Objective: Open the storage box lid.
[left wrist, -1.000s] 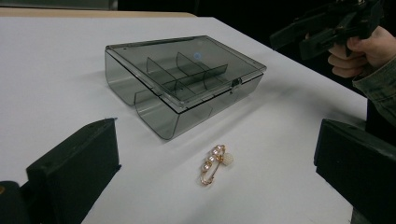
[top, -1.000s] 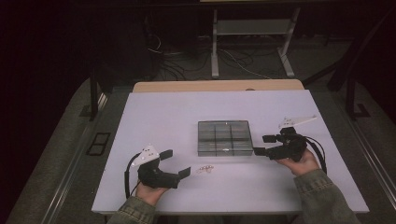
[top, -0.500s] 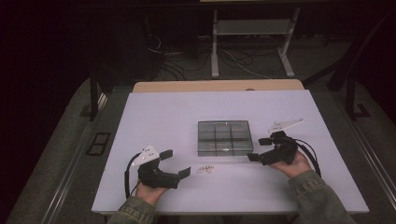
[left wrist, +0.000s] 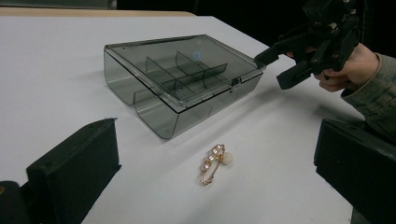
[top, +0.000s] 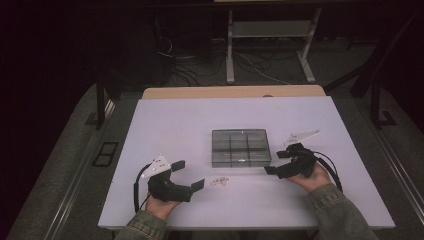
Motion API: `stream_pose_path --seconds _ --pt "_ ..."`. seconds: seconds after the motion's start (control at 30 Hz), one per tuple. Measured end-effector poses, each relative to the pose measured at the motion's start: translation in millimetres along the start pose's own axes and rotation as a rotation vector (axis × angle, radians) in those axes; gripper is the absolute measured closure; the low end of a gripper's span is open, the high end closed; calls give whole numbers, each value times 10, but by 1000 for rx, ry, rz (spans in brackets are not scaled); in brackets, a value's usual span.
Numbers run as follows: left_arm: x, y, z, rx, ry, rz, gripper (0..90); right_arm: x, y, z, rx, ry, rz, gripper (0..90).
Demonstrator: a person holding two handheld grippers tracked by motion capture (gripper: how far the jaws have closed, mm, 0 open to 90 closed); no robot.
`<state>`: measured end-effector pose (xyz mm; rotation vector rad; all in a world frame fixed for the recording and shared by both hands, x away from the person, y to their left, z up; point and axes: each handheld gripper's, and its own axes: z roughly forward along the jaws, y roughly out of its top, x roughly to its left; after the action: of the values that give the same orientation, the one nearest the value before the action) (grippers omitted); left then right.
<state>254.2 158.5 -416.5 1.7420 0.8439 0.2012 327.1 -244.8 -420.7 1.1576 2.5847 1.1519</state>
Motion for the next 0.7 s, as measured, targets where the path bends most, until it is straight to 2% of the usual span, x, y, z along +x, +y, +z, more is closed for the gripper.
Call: stream_pose_path --seconds 0.03,0.1,0.43,0.7 --pt "1 0 -2 -1 0 0 0 -8 -7 3 -3 1 -1 228" --pt "3 1 -3 -2 0 -2 0 -7 -10 0 -9 -10 8 251" --pt "-5 3 -4 0 -1 4 0 3 -29 -16 -29 -29 -7 521" --pt "-3 2 0 0 -1 3 0 -12 -31 -17 -27 -32 -7 655"
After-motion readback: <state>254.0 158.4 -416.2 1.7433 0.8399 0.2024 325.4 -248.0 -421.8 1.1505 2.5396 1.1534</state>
